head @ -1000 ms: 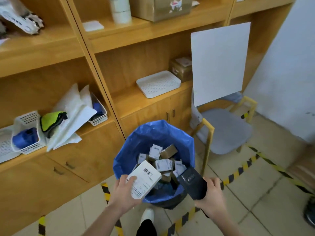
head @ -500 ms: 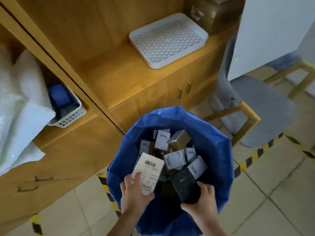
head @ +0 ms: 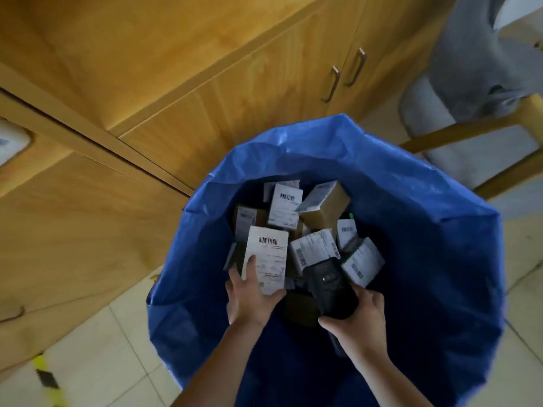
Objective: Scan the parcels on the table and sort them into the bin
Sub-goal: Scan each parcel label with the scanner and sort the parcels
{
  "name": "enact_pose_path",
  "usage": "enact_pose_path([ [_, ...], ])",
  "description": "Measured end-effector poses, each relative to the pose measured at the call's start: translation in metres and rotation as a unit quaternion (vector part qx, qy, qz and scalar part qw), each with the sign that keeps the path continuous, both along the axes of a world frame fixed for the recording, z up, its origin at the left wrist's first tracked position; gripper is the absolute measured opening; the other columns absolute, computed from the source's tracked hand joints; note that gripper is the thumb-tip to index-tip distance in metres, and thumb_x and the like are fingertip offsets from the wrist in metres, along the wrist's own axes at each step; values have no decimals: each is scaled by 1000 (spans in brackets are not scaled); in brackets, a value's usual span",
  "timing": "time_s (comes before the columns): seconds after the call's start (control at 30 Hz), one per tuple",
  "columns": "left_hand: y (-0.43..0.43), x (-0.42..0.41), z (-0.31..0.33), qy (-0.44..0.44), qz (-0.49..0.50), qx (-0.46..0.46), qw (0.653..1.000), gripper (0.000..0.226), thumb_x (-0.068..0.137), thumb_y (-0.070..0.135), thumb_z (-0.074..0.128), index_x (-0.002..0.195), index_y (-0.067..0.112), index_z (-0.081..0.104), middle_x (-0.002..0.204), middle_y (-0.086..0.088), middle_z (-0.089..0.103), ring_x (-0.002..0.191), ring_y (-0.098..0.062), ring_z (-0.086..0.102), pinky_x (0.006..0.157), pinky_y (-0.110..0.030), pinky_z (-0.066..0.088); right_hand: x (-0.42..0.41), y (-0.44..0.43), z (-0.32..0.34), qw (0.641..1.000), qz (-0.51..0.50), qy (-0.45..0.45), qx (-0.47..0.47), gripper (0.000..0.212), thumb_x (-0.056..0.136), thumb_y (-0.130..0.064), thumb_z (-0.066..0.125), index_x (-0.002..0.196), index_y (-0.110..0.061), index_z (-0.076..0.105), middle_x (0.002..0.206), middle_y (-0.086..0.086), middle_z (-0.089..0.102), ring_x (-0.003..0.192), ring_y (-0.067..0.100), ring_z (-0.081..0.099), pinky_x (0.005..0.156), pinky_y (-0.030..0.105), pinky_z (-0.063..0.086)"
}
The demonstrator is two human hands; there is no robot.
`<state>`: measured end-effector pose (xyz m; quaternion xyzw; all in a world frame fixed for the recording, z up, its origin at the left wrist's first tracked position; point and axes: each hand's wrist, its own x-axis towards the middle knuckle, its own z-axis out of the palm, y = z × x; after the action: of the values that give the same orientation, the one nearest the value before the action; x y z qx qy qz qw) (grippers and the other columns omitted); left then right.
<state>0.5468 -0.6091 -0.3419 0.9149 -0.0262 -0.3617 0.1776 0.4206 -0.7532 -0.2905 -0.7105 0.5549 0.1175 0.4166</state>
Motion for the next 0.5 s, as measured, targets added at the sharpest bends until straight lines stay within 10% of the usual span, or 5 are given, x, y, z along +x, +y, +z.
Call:
enact_pose_path([
  [0.5,21,-5,129,-72,-99,-4,992,66,86,55,57,142,36,27,137,7,39,123,-17,45,81,-36,51,-8,2,113,995,88,-33,13,83,45,-37,78,122,-26,48,114,-8,35,99,7,40,90,37,48],
])
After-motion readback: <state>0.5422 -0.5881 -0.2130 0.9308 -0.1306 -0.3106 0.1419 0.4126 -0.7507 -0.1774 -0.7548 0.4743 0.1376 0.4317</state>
